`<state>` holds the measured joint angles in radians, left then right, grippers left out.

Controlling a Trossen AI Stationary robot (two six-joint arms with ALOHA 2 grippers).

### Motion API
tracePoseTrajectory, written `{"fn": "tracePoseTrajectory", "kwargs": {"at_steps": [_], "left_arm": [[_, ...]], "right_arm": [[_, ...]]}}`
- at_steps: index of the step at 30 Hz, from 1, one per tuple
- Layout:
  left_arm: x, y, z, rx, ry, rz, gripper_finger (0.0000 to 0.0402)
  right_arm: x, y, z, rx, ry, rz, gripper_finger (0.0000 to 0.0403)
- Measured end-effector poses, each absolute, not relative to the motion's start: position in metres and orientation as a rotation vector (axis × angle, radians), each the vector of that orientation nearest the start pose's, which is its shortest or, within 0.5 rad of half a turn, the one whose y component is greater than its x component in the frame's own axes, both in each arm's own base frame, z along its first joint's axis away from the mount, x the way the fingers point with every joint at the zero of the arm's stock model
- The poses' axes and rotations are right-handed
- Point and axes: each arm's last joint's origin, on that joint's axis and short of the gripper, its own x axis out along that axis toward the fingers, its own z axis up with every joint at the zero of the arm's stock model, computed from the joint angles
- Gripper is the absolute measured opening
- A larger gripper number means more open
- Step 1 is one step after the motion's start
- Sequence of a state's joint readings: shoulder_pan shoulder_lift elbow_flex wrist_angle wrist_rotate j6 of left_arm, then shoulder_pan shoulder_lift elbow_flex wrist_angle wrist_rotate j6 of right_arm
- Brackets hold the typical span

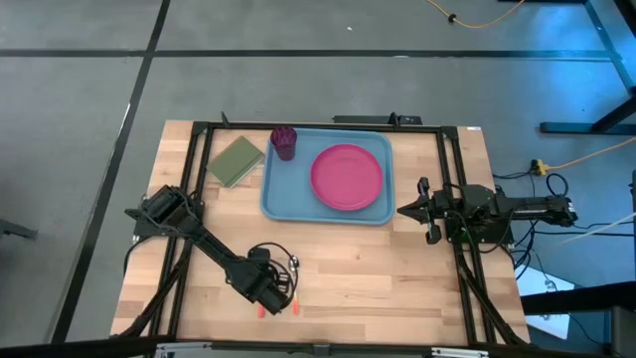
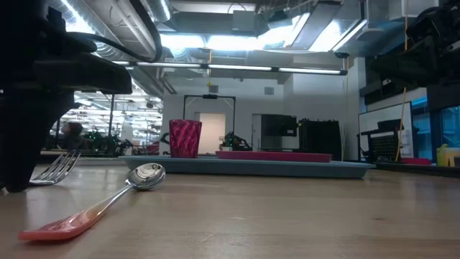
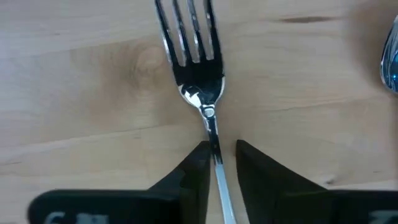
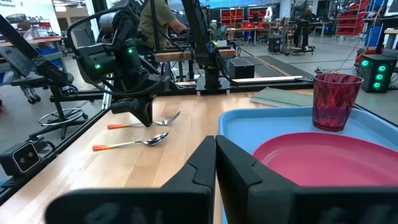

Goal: Pick and place plate/cup/fork/spoon on tray
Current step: Put the orange fork below the purple cup on the blue tray

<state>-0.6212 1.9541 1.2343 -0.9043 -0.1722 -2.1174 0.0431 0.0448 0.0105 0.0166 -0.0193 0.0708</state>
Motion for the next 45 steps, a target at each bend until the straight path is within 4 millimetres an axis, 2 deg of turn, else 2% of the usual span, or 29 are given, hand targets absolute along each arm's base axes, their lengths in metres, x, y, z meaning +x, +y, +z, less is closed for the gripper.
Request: {"fn": "tracePoseTrajectory", "kwargs": {"at_steps": [7, 15, 18, 23, 27, 30, 34, 39, 45], "left_arm": [[0.276, -0.19, 0.135, -1.015, 1.073, 1.206, 0.0012], [0.285, -0.181, 0.14, -0.951, 1.141, 1.158, 0.0004], [0.293, -0.17, 0.149, -0.871, 1.122, 1.154, 0.0004], [0.303, -0.149, 0.191, -0.81, 1.089, 1.137, 0.0003], [0.307, -0.115, 0.221, -0.741, 1.017, 1.144, 0.0003], [0.311, -0.083, 0.23, -0.712, 1.038, 1.144, 0.0002], [0.322, -0.038, 0.229, -0.69, 1.065, 1.133, 0.0002], [0.335, 0.01, 0.216, -0.705, 1.027, 1.069, 0.0003], [0.332, 0.054, 0.2, -0.785, 0.972, 1.129, 0.0002]], "right_arm": [[0.1, 0.005, 0.165, 0.07, 0.02, 0.062, 0.0017], [0.1, 0.005, 0.165, 0.07, 0.02, 0.062, 0.0017], [0.1, 0.005, 0.165, 0.07, 0.02, 0.062, 0.0017], [0.1, 0.005, 0.165, 0.07, 0.02, 0.062, 0.0017], [0.1, 0.005, 0.165, 0.07, 0.02, 0.062, 0.0017], [0.1, 0.005, 0.165, 0.07, 0.02, 0.062, 0.0017], [0.1, 0.005, 0.165, 0.07, 0.02, 0.062, 0.0017], [0.1, 0.005, 0.165, 0.07, 0.02, 0.062, 0.0017], [0.1, 0.005, 0.165, 0.07, 0.02, 0.062, 0.0016]]}}
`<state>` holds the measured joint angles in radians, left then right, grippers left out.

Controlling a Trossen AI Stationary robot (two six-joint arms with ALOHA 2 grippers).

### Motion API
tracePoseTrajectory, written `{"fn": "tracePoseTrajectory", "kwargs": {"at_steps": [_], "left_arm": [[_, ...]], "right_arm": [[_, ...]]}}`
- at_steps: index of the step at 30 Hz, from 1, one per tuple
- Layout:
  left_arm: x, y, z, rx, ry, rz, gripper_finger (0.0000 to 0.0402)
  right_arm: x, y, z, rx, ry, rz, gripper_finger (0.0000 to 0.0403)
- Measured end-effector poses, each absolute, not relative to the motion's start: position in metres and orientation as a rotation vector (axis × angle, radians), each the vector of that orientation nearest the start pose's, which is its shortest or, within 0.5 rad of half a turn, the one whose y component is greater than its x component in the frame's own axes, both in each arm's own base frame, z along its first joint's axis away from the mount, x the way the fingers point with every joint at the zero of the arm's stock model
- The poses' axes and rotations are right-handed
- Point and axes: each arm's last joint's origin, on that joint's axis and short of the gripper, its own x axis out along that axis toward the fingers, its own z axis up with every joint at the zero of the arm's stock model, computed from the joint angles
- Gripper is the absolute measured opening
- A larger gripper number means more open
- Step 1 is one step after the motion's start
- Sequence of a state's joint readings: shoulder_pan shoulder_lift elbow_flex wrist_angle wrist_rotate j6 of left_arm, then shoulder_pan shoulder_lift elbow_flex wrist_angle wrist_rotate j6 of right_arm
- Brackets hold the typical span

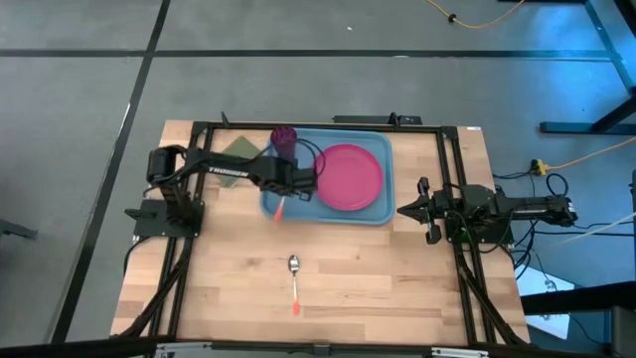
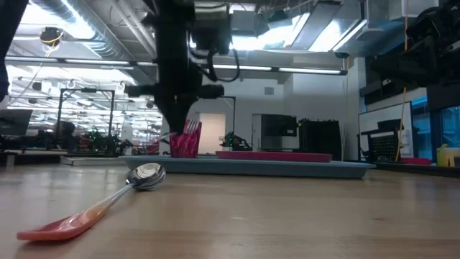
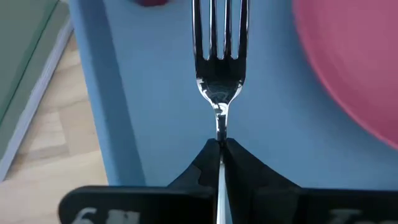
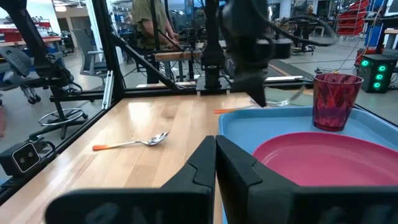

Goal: Pick and place plate/cup/fork/spoon on tray
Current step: Put the orange fork below the purple cup on the blue tray

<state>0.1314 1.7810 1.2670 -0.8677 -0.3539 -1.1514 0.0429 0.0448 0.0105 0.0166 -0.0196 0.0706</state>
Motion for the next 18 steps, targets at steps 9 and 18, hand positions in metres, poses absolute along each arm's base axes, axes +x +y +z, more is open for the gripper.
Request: {"fn": "tracePoseTrajectory", "kwargs": {"at_steps": [9, 18], "left_arm": [[0.318, 0.085, 0.169, -0.916, 0.863, 1.227, 0.0003], [0.314, 0.099, 0.163, -0.934, 0.841, 1.217, 0.001]], "right_arm": [[0.1, 0.005, 0.165, 0.07, 0.02, 0.062, 0.0016], [0.1, 0.005, 0.165, 0.07, 0.02, 0.062, 0.0016]]}}
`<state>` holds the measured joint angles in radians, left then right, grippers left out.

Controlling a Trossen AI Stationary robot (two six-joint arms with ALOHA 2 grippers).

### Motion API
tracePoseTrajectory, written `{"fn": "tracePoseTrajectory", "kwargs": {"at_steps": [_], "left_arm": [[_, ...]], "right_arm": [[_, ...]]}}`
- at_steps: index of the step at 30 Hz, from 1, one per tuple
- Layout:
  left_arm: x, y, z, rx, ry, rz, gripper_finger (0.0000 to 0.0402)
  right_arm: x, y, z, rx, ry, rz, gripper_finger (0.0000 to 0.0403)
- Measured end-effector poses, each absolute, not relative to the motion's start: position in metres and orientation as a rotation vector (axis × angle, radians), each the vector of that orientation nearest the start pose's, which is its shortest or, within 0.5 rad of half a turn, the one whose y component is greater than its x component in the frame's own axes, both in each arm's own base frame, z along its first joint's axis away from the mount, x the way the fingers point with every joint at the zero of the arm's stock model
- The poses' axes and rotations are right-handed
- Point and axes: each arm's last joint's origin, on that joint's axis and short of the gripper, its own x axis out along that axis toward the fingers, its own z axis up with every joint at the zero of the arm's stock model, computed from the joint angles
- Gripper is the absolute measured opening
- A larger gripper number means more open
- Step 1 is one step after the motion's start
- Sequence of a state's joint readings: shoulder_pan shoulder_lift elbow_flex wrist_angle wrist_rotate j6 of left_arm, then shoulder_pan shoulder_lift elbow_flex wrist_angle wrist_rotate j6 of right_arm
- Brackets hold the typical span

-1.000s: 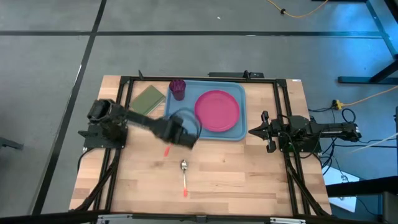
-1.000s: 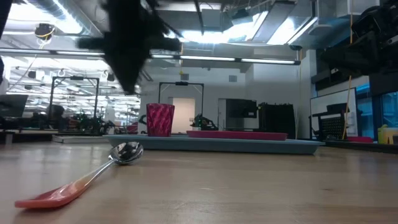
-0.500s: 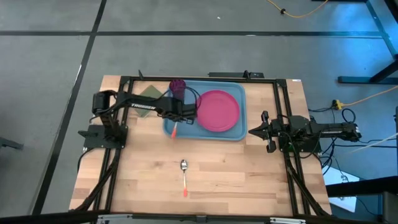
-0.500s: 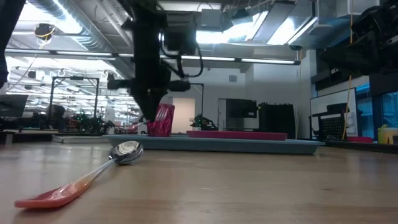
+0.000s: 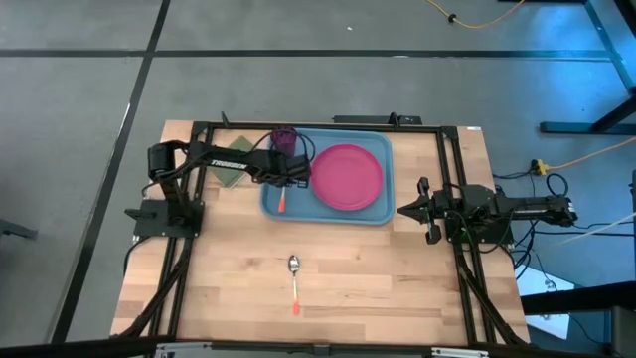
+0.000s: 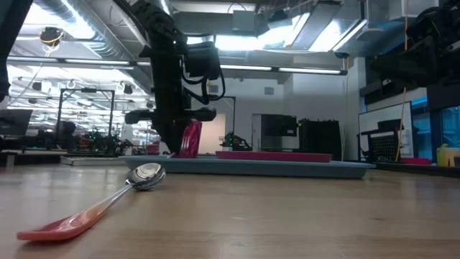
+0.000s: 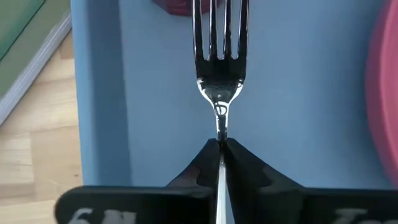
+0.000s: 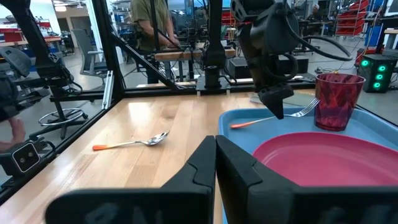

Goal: Pick and place plate/cup/fork/spoon on tray
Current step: Put the orange fork below the purple cup on the blue tray, then put the orange spoon in the middle of the orange fork and the pink plate on the blue tray

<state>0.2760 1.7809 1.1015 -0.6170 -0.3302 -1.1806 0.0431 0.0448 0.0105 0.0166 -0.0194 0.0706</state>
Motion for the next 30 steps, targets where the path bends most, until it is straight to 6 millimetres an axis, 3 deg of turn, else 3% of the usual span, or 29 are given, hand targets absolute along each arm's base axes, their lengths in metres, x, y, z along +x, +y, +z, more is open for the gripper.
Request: {"fn": "tracePoseTrajectory", "kwargs": {"at_steps": [11, 30], "left_arm": [[0.3143, 0.0986, 0.1629, -0.925, 0.848, 1.208, 0.0057], [0.3111, 0.1021, 0.1623, -0.902, 0.867, 1.225, 0.0073]], "right_arm": [[0.0997, 0.0049, 0.1652, 0.07, 0.02, 0.062, 0.0016], [0.0997, 0.0048, 0.1652, 0.07, 0.02, 0.062, 0.0017]]}}
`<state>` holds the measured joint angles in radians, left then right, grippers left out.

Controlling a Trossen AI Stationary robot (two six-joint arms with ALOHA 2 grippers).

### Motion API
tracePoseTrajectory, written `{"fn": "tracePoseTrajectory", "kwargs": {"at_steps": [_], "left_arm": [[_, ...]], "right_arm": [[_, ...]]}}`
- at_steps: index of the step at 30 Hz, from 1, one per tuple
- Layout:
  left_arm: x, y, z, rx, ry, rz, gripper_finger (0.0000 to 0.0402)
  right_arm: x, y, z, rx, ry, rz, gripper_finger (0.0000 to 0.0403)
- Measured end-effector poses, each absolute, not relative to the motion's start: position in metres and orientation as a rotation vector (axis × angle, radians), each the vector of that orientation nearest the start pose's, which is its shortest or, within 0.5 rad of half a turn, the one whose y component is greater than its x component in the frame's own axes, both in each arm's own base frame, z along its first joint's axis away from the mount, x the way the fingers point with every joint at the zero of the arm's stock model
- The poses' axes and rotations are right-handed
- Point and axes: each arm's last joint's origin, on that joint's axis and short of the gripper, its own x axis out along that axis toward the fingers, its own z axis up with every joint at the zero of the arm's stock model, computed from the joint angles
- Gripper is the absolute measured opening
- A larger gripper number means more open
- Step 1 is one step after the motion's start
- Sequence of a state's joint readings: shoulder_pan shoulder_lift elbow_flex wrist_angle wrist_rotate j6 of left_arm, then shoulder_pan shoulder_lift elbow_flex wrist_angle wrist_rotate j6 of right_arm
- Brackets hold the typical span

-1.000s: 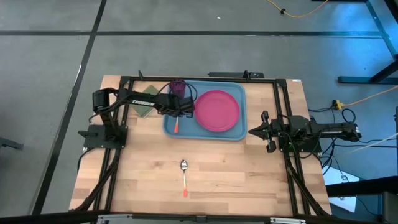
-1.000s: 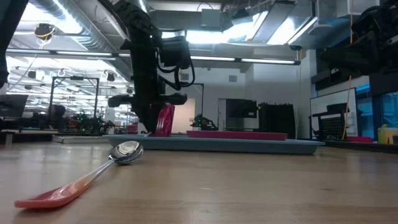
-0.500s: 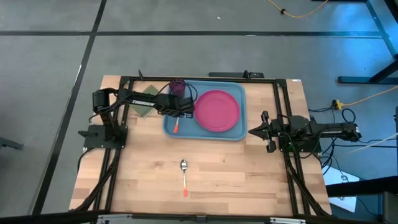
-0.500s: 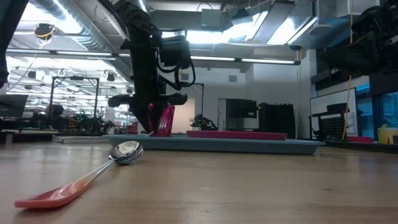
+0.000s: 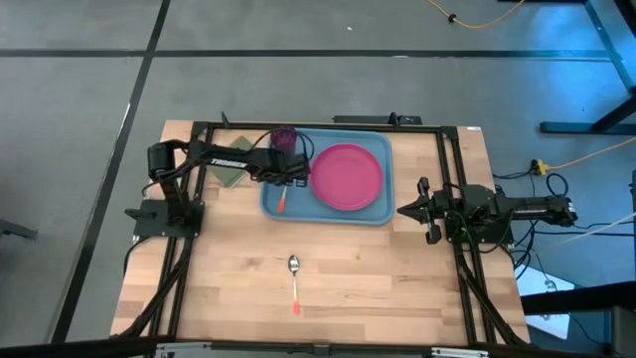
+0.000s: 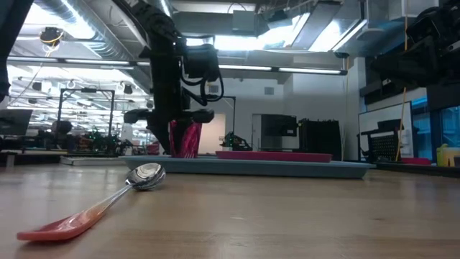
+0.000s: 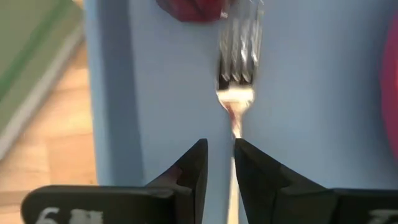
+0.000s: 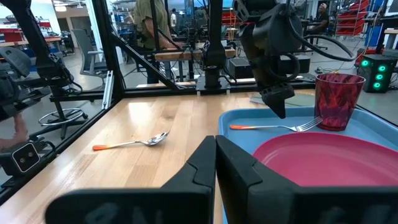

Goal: Pick and place plate/cup/fork/spoon on tray
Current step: Put the orange spoon in the middle of the orange fork and the pink plate on the blue tray

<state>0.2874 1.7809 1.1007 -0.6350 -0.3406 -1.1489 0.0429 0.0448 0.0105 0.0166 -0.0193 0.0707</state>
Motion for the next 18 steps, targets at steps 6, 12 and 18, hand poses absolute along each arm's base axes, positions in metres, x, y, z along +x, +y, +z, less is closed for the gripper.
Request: {"fn": "tracePoseTrajectory", "kwargs": {"at_steps": [6, 12, 18], "left_arm": [[0.318, 0.081, 0.162, -0.932, 0.961, 1.075, 0.0067], [0.33, 0.047, 0.192, -0.824, 0.843, 0.958, 0.0075], [0.333, -0.022, 0.217, -0.826, 0.747, 0.856, 0.0091]], "right_arm": [[0.1, 0.005, 0.165, 0.07, 0.02, 0.062, 0.0017], [0.1, 0.005, 0.165, 0.07, 0.021, 0.062, 0.0017], [0.1, 0.005, 0.165, 0.07, 0.019, 0.061, 0.0017]]}}
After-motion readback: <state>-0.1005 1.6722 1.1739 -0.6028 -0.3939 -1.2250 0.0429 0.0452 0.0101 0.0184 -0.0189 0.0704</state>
